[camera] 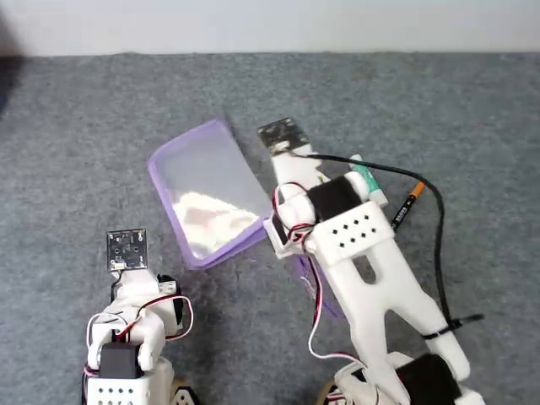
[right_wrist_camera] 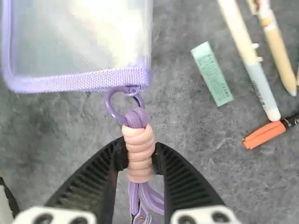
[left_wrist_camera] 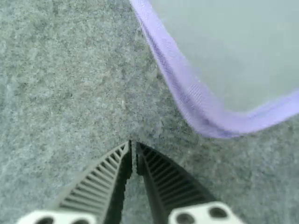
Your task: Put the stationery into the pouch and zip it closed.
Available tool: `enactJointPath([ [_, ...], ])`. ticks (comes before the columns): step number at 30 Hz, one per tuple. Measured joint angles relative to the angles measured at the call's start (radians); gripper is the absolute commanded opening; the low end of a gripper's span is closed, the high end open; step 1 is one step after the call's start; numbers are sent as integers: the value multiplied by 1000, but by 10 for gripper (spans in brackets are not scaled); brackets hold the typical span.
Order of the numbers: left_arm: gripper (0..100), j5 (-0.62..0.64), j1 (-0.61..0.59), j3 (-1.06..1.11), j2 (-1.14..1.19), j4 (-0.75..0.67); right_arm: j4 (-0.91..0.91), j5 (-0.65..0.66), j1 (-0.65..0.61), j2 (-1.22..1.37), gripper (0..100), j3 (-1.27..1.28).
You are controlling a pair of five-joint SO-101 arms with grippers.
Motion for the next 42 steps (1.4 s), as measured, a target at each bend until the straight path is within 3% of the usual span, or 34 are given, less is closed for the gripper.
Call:
enactJointPath([
  [9, 17, 0, 0, 0, 0, 0, -2, -137, 5, -114, 8, 0],
  [16, 17, 0, 32, 0, 0, 0, -40, -147, 5, -210, 8, 0],
  [25, 17, 0, 130, 0, 0, 0, -176, 101, 5, -339, 8, 0],
  [34, 17, 0, 238, 0, 0, 0, -224, 227, 5, -359, 8, 0],
  [42, 17, 0, 374, 0, 0, 0, -371, 359, 5, -359, 8, -6],
])
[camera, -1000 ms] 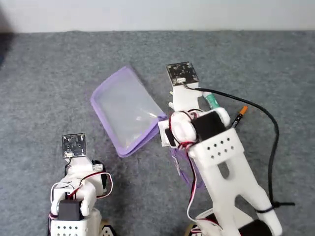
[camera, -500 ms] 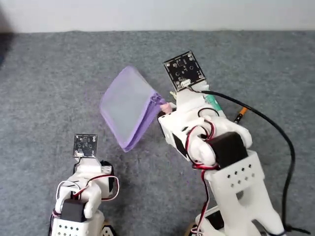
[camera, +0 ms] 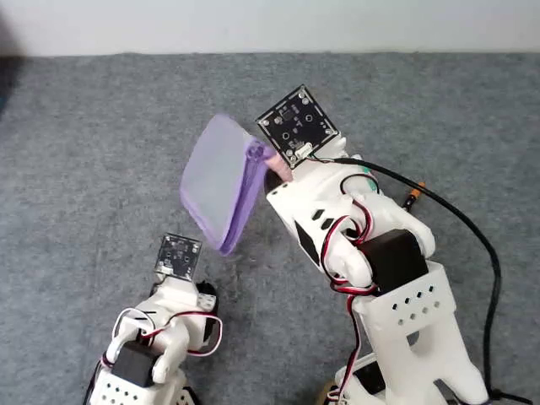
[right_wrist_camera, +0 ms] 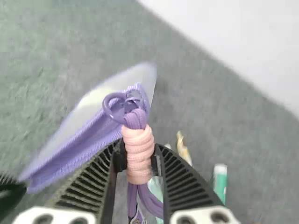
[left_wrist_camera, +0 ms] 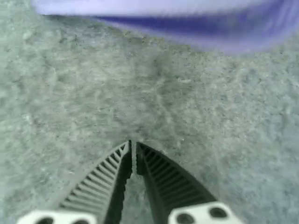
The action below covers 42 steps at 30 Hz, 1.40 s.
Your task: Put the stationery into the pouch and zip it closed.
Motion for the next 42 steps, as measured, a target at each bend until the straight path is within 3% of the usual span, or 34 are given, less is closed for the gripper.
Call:
enactJointPath([
  [11, 18, -15, 9, 0, 0, 3, -12, 3, 0, -3, 8, -14],
  [15, 19, -153, -68, -17, 0, 15, -12, 8, 0, -3, 8, -64],
  [21, 19, -462, -299, -155, 0, -38, -12, 101, 0, -3, 8, -180],
  [25, 19, -548, -373, -285, 0, -117, -12, 176, 0, -3, 8, -193],
  [30, 45, -503, -385, -463, 0, -129, 2, 207, -87, -3, 8, -195],
  [37, 250, -345, -387, -695, 0, -34, 112, 180, -166, -8, 8, -195],
  [42, 253, -259, -387, -812, -2, 18, 203, 115, -226, -8, 8, -189],
])
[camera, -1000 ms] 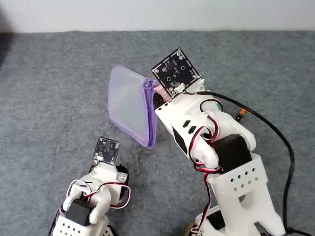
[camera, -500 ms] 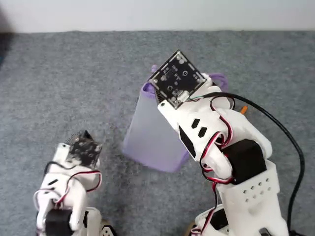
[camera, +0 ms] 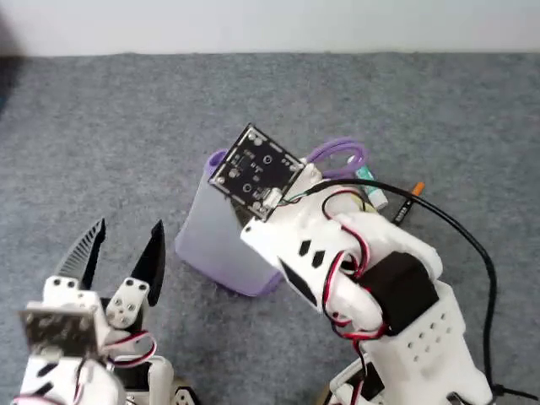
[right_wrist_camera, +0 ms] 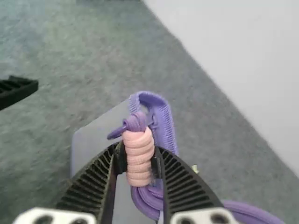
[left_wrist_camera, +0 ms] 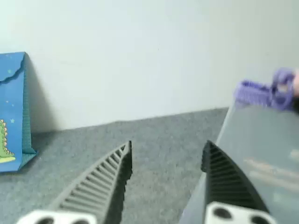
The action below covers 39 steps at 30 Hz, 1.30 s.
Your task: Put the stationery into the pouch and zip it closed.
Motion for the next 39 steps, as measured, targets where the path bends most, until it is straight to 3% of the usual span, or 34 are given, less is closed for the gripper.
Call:
enactJointPath([
  [7, 247, 8, 9, -49, 2, 0, 18, -38, -55, -14, 8, -2],
  [20, 164, 8, 305, 110, 249, -11, -167, 114, -54, -3, 8, -29],
  [30, 100, 9, 330, 339, 394, -367, -176, 120, -51, -3, 8, -97],
  [36, 101, 14, 331, 350, 592, -592, -175, 120, -51, -2, 8, -103],
  [39, 101, 14, 328, 348, 686, -624, -121, 118, -51, -2, 8, -89],
])
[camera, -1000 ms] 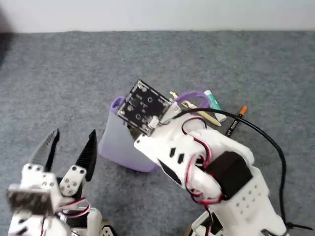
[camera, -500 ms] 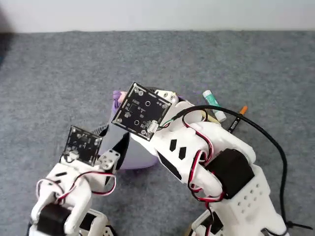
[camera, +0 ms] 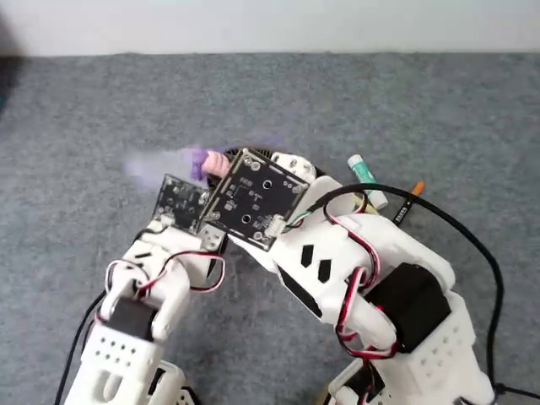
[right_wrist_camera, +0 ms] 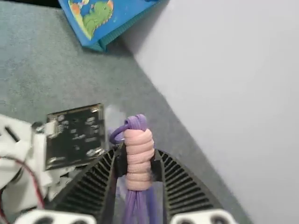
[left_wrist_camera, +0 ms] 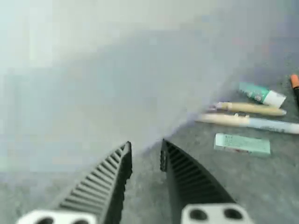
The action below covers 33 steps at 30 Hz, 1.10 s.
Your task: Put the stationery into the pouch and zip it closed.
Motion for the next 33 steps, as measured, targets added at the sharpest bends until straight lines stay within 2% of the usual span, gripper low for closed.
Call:
enactJointPath([
  [4, 102, -3, -31, -51, 23, 84, 23, -57, 20, -14, 8, 77],
  [7, 102, -3, -64, -112, 2, 215, 15, -124, 20, -15, 8, 158],
  [13, 102, -55, -74, -167, -186, 528, -92, -210, 23, -17, 8, 275],
  [17, 107, -66, -75, -167, -371, 678, -146, -244, 23, -17, 8, 319],
  [20, 173, -66, -118, -204, -499, 744, -181, -250, 23, -18, 8, 350],
  [24, 257, -66, -183, -267, -551, 809, -227, -250, 23, -18, 8, 387],
  [28, 262, -60, -233, -331, -555, 822, -238, -250, 23, -18, 8, 397],
  [33, 261, -41, -215, -373, -555, 821, -238, -252, 3, -18, 8, 397],
])
